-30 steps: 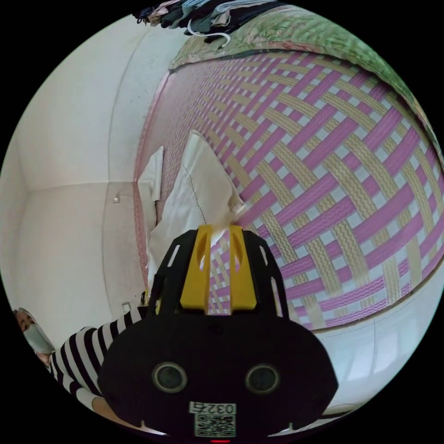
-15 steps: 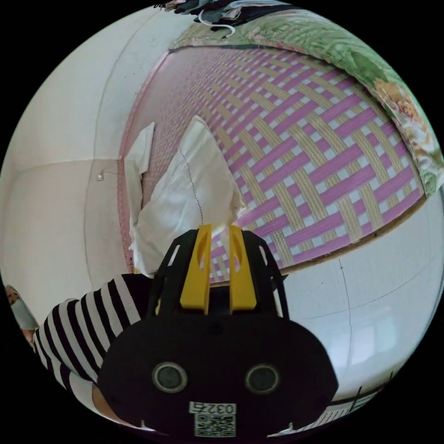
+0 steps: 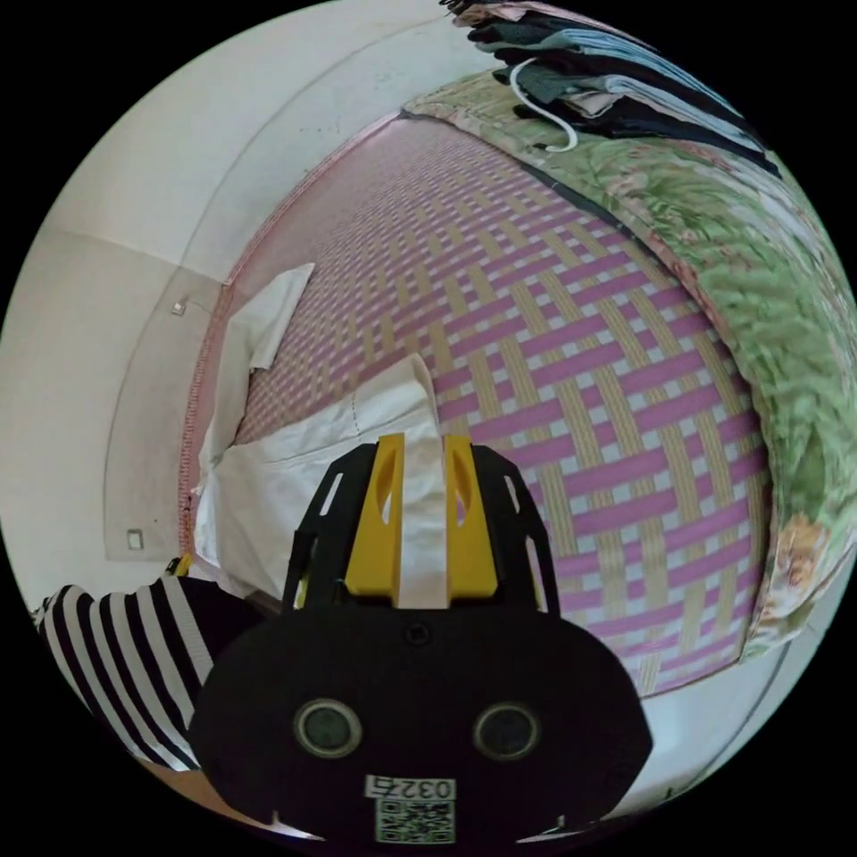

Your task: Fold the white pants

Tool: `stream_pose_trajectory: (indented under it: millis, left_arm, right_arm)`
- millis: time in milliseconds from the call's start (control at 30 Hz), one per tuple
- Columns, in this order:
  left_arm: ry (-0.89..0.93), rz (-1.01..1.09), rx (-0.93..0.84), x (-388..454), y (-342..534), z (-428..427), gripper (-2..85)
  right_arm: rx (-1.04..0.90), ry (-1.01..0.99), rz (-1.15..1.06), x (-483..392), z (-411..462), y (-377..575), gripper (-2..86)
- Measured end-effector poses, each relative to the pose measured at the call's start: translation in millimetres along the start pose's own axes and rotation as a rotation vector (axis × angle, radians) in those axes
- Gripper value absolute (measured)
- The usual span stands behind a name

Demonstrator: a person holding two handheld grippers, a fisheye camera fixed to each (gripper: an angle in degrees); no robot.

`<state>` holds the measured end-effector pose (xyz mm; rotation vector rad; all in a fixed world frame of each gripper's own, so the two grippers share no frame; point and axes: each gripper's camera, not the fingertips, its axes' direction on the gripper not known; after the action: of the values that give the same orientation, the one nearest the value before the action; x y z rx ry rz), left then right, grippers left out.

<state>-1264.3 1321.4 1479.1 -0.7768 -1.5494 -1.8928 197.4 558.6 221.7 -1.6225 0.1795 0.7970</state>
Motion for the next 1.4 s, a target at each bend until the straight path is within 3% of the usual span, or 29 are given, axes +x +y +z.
stream_pose_trajectory:
  millis: [400,600,767,867,1000,1100,1167,1233,1333,1400]
  left_arm:
    - [0.058,0.108,-0.166,31,42,19,-0.9]
    - [0.06,0.2,-0.292,63,66,45,-0.9]
    - [0.083,0.263,-0.367,89,77,58,-0.9]
    - [0.094,0.296,-0.409,100,80,64,-0.9]
    - [0.087,0.31,-0.445,106,80,68,-0.9]
    - [0.089,0.301,-0.447,106,74,65,-0.9]
    - [0.087,0.295,-0.442,105,67,64,-0.9]
    - [0.078,0.296,-0.449,105,62,67,-0.9]
    - [0.071,0.292,-0.467,106,58,75,-0.9]
    - [0.069,0.29,-0.484,109,56,78,-0.9]
  right_arm:
    - [-0.081,0.077,-0.323,-28,-4,-27,6.3]
    - [-0.048,0.0,-0.432,-35,-33,-34,2.1]
    - [-0.211,-0.178,-0.42,-19,-14,-63,3.3]
    - [-0.317,-0.135,-0.41,-16,6,-73,0.3]
    - [-0.348,-0.227,-0.546,-51,-14,-80,-0.8]
    - [-0.257,-0.391,-0.746,-103,-81,-83,-1.0]
    - [-0.029,-0.471,-0.814,-114,-135,-94,-1.0]
    - [0.035,-0.436,-0.635,-89,-133,-123,-1.0]
    - [-0.102,-0.271,-0.197,-29,-68,-173,-1.0]
    - [-0.155,-0.236,-0.08,-14,-39,-186,-1.0]
